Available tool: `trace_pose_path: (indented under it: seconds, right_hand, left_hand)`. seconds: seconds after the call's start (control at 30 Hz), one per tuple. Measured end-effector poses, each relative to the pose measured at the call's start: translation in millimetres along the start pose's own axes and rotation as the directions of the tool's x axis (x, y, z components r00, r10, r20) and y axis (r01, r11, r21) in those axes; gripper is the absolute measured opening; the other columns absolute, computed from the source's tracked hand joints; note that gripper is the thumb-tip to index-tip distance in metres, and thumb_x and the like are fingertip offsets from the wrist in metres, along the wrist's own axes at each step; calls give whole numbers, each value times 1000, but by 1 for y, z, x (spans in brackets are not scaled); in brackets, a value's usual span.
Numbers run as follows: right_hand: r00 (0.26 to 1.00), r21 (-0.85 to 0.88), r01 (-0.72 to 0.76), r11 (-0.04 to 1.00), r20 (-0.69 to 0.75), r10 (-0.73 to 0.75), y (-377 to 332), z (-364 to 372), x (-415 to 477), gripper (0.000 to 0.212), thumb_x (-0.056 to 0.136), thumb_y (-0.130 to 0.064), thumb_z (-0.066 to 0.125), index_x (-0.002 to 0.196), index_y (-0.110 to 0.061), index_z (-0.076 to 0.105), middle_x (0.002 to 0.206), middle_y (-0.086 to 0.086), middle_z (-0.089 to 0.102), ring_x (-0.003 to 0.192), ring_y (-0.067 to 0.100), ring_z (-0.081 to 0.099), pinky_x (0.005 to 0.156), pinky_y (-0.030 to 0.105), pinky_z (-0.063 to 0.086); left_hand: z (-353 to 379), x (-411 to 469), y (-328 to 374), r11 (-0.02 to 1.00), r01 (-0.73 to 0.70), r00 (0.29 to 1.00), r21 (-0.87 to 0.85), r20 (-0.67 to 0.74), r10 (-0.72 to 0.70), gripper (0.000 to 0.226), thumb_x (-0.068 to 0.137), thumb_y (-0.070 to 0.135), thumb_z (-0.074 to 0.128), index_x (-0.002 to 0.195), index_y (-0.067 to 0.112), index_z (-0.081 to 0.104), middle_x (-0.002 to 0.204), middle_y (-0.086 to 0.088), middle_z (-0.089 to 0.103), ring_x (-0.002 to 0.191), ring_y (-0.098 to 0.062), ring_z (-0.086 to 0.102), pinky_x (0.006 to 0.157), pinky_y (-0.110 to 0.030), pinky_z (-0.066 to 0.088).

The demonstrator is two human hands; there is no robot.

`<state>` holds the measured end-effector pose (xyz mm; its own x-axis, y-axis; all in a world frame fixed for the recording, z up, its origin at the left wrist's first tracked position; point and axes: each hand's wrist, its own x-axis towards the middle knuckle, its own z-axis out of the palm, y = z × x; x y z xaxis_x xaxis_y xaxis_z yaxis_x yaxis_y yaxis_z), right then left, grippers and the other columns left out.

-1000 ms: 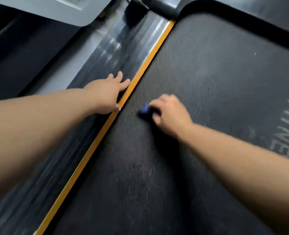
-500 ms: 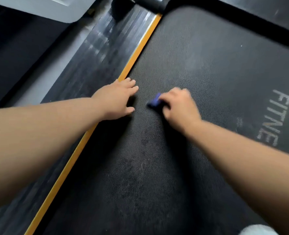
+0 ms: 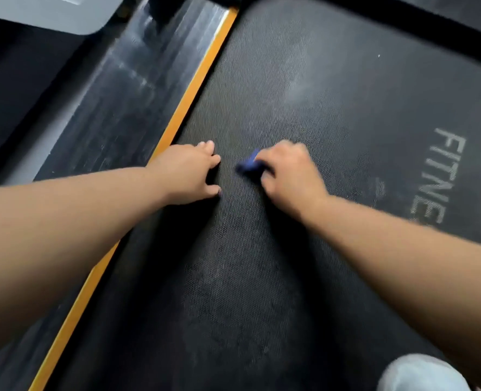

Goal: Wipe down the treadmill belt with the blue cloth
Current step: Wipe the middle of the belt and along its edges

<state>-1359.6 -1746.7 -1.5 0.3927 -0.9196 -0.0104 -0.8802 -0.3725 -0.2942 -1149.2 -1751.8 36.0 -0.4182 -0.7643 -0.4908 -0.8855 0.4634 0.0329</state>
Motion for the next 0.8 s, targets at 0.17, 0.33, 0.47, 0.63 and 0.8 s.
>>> trace_pose_path:
  seconds: [0.17, 0.33, 0.47, 0.63, 0.8]
  right_hand:
    - [995, -107, -89, 990, 41, 93, 22, -13, -6, 23, 82, -16, 50, 97, -18, 67, 99, 12, 62, 94, 35, 55, 86, 39, 36]
    - [945, 118, 255, 960, 180, -273, -13, 7, -68, 28, 78, -25, 41, 90, -16, 65, 86, 6, 60, 75, 28, 53, 71, 35, 46]
    - [987, -178, -159, 971, -48, 153, 56, -15, -21, 34, 81, -17, 42, 106, -20, 65, 109, 10, 60, 96, 35, 51, 85, 39, 37]
    - [960, -143, -280, 949, -13, 281, 42, -11, -28, 31, 83, -15, 46, 109, -16, 62, 112, 13, 57, 104, 35, 50, 92, 40, 34]
    - [997, 65, 41, 997, 69, -46, -6, 14, -74, 32, 76, -24, 37, 89, -12, 64, 89, 12, 59, 78, 34, 54, 65, 43, 51]
  left_hand:
    - [18, -10, 7, 993, 42, 995, -114, 90, -32, 98, 85, 58, 56, 151, 8, 3, 158, -10, -14, 147, -22, -6, 118, -39, 17]
    - [9, -10, 8, 976, 82, 997, -203, 17, -81, 89, 84, 58, 57, 152, 20, 13, 160, -4, -7, 146, -23, 11, 114, -38, 26]
    - [7, -3, 28, 959, 63, 994, -277, -73, -87, 88, 80, 61, 61, 150, 30, 18, 160, 3, -2, 143, -24, 20, 110, -40, 29]
    - [-3, 10, 41, 976, -73, 995, -204, -88, 56, 98, 75, 60, 67, 151, 26, 16, 160, 3, -4, 147, -17, 6, 115, -40, 23]
    - [-9, 31, 40, 991, -91, 996, -101, 11, 93, 109, 69, 61, 71, 152, 25, 10, 160, -4, -9, 146, -27, 4, 116, -45, 21]
